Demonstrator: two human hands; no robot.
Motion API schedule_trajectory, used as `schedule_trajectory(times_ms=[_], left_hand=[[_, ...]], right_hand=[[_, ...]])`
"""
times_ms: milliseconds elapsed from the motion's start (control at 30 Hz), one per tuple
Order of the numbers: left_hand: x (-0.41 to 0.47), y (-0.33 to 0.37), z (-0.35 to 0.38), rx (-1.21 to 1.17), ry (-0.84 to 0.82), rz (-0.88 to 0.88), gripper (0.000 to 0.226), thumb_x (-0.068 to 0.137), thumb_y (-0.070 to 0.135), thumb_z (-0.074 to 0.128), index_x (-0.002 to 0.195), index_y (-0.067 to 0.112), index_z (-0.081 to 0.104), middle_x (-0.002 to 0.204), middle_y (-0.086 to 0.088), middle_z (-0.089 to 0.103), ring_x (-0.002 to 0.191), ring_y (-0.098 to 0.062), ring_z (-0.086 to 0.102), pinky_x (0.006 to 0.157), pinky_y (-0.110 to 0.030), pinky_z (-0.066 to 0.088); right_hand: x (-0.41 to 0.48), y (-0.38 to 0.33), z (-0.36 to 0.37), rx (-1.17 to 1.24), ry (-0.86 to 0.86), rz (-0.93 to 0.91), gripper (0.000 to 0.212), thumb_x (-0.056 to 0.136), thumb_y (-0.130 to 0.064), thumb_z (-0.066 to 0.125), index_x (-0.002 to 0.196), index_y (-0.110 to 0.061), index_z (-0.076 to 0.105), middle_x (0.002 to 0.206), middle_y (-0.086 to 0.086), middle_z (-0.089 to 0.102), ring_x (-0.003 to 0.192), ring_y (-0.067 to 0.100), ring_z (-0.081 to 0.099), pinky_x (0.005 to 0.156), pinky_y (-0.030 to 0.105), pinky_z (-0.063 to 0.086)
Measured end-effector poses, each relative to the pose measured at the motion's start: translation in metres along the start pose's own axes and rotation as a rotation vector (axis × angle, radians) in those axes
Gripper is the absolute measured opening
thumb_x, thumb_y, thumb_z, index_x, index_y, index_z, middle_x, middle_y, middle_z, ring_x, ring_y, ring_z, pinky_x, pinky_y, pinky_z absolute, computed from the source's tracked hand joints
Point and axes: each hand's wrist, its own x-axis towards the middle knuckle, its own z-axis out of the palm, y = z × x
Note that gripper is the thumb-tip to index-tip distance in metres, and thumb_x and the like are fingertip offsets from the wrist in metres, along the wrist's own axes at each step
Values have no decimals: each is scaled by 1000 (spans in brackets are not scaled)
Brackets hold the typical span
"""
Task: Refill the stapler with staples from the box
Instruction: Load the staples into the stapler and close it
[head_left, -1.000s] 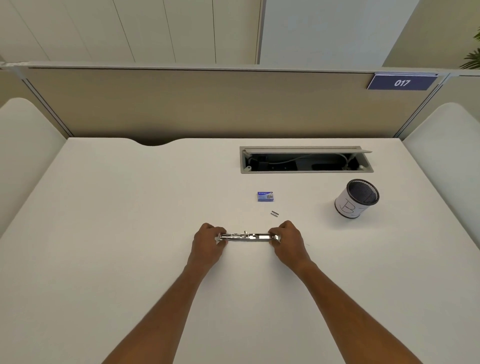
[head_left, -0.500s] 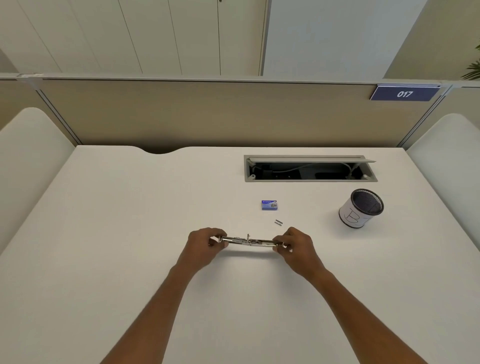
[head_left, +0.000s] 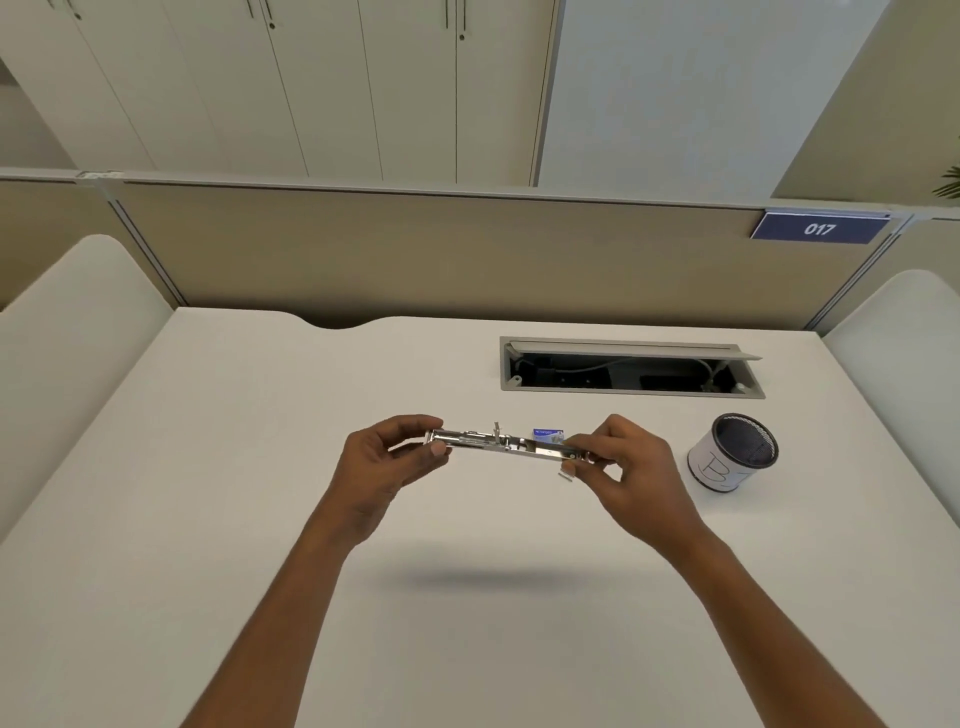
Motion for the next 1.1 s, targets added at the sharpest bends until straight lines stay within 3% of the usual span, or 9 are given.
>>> schedule_trajectory(times_ms=[167,300,400,633,867,1100], left_hand=[[-4,9,21,-333,43,39,36,83,-2,72,118,4,74,103,-8,74,97,-22,73,88,-31,59],[-14,-5,44,-502,116,-8,31,83,-2,70,111,8,78,108,-11,77,98,-22,75,85,-29,60],[-22,-18,55,-587,127,-42,27,86,1,70,111,9,78,118,-15,74,110,-27,73,87,-31,60],[-24,-28,67,-674,201,-60,26,90,9,69,114,14,78,125,-13,73,113,-29,71,85,-34,61],[-18,-21,76,-699,199,-32,27,91,8,66,114,12,79,122,-12,75,118,-29,69,87,-35,61],[-17,-22,70,-692,219,-40,23,90,9,67,110,11,79,119,-11,76,113,-27,72,85,-35,62]], right_hand=[[10,-20,-8,57,49,-16,24,82,-8,83,102,-21,81,80,-8,59,78,11,65,72,19,53],[5,-25,-3,74,74,10,26,81,-9,84,102,-24,81,80,-8,60,76,15,65,69,36,56],[-3,-25,4,111,84,33,27,80,-6,85,103,-21,81,79,-7,61,75,16,66,69,43,56],[-14,-25,16,168,74,89,25,81,-6,84,102,-19,81,81,-7,62,77,15,66,73,40,59],[-17,-31,22,225,77,118,27,80,-9,85,100,-27,81,83,-12,62,77,15,65,71,21,54],[-7,-26,13,428,-30,249,12,82,-28,83,95,-27,81,91,-5,75,76,15,66,67,22,55]])
